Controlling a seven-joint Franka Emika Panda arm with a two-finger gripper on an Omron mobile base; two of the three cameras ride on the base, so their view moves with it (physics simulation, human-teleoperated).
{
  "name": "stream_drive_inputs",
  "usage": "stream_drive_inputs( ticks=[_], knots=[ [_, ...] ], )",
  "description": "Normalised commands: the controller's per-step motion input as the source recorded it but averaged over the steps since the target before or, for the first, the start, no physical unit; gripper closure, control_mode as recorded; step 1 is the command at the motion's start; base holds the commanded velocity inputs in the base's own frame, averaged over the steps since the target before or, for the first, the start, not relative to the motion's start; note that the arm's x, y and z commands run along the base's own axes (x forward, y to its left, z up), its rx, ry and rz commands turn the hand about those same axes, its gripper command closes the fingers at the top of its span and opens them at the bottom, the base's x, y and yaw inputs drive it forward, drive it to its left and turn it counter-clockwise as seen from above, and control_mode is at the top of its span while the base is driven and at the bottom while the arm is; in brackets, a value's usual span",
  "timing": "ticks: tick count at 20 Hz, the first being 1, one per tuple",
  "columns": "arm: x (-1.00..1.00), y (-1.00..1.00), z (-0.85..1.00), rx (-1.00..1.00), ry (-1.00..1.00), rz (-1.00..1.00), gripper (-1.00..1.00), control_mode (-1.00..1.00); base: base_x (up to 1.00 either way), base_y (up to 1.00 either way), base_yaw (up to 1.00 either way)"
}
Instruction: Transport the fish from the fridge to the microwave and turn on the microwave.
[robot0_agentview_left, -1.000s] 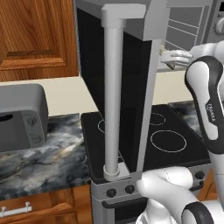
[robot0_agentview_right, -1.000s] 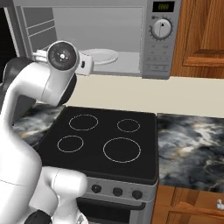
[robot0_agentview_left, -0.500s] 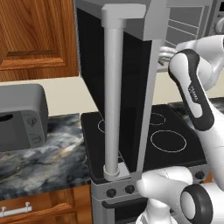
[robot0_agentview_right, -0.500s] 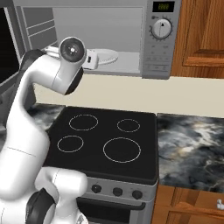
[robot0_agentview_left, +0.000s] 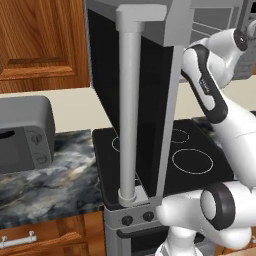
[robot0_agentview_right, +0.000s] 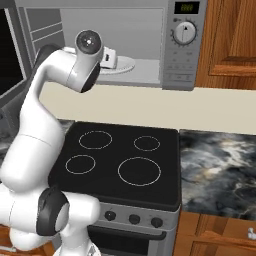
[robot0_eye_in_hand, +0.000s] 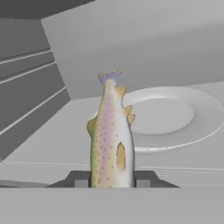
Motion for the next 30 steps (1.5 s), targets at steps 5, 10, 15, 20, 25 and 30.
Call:
stream_drive_inputs(
  ticks=[5,10,15,20,25,30],
  knots=[
    [0.54,0.0,-0.05,-0.07,0.02,0.0,1.0,-1.0,0.0,0.0,0.0],
    [0.51,-0.01,-0.12,-0.09,0.01,0.0,1.0,-1.0,0.0,0.0,0.0],
    [0.45,-0.04,-0.08,-0.07,0.01,0.0,1.0,-1.0,0.0,0.0,0.0],
    [0.41,-0.08,-0.05,-0.03,0.01,0.0,1.0,-1.0,0.0,0.0,0.0],
    [0.37,-0.06,-0.07,-0.03,0.04,0.0,1.0,-1.0,0.0,0.0,0.0],
    [0.34,-0.05,-0.08,-0.04,0.05,0.0,1.0,-1.0,0.0,0.0,0.0]
  ],
)
